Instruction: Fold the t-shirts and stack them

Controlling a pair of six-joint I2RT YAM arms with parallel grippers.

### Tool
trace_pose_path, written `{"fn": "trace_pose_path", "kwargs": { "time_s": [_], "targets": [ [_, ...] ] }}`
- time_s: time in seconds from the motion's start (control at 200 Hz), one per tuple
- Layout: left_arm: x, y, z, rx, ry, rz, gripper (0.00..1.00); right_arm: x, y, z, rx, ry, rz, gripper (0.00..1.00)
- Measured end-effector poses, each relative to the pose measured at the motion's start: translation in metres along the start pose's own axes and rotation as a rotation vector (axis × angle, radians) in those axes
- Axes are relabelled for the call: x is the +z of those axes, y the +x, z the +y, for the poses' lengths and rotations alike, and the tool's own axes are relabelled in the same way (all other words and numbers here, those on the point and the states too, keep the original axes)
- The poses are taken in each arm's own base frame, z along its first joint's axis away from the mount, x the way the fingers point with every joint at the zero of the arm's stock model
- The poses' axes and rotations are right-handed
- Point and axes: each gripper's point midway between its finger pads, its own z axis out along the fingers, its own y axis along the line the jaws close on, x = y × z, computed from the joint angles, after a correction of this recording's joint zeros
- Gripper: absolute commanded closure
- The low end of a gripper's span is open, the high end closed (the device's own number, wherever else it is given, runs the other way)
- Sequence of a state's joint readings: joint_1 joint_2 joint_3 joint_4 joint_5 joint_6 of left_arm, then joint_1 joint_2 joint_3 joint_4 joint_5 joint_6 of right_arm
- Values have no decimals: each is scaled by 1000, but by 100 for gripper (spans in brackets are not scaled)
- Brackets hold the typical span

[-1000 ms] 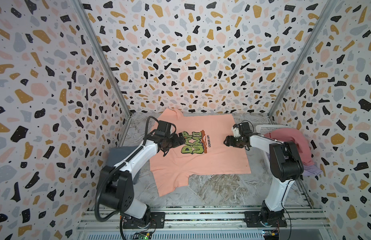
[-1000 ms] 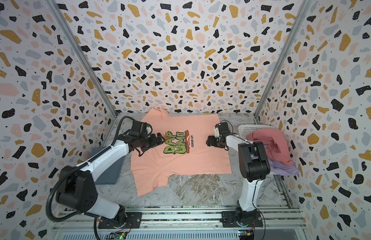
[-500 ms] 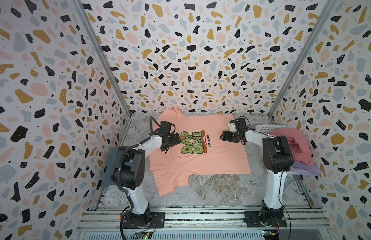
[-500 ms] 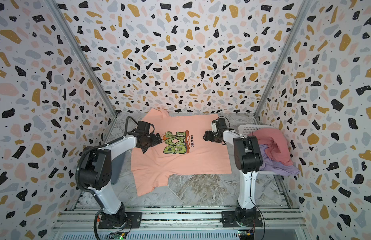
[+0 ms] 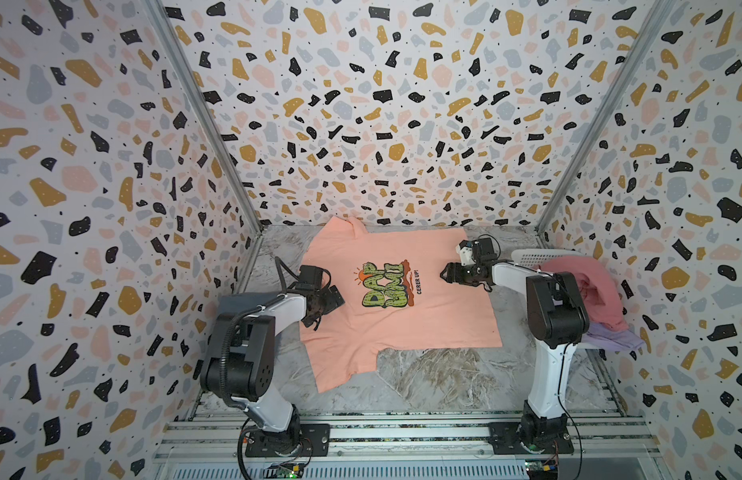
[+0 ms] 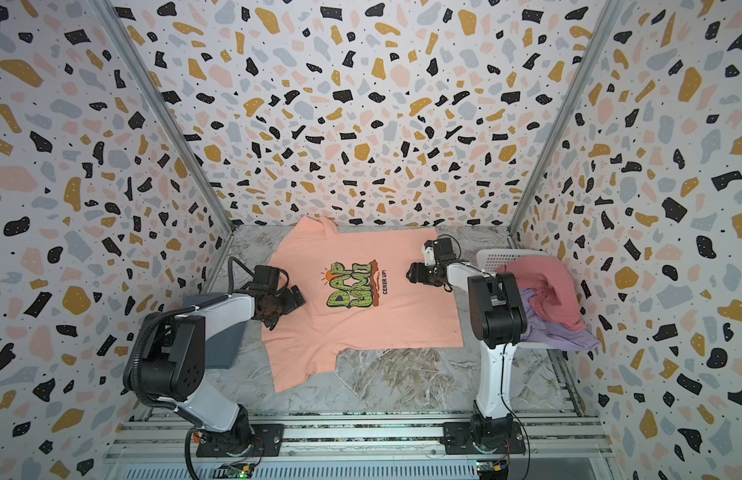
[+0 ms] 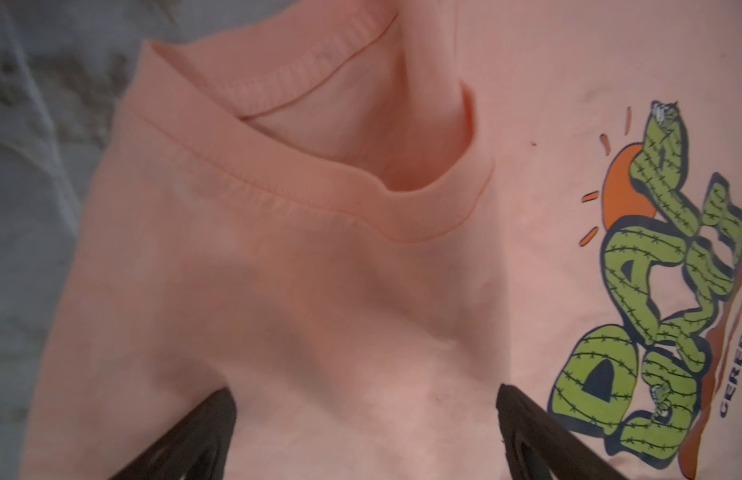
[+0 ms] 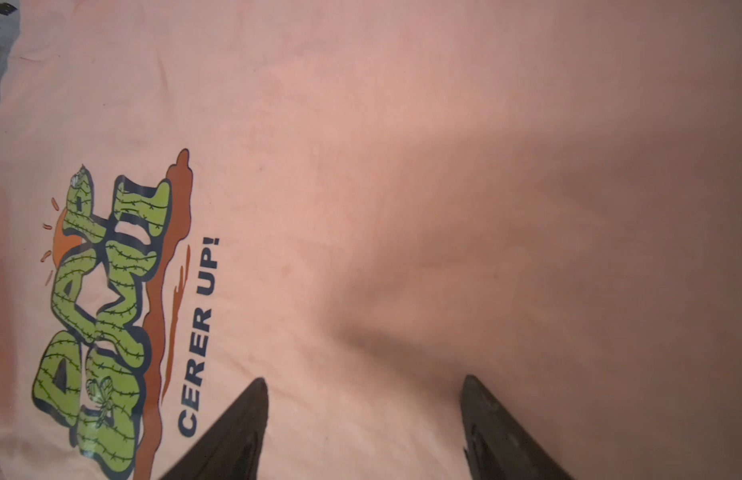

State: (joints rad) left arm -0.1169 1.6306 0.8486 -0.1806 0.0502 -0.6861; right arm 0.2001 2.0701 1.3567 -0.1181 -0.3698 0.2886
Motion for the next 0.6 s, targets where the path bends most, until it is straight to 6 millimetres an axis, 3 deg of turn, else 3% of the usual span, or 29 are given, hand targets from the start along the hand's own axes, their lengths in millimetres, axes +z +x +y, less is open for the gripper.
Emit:
{"fn": "trace_pose_path", "kwargs": {
  "time_s": [0.18,0.39,0.511,0.601],
  "targets": [
    [-11,9,21,-30,-20,-23,1,-8,16,-2,-5,11,19,27],
    [-29,37,44,-42,-76,30,1,-22,36,-3,5,27,44,27],
    [-38,41,35,-48,-28,53,1,-23,35,-2,6,26,49,27],
    [-47,25,14,-49,30,41,1,-20,27,0,10,23,57,27]
  ]
}}
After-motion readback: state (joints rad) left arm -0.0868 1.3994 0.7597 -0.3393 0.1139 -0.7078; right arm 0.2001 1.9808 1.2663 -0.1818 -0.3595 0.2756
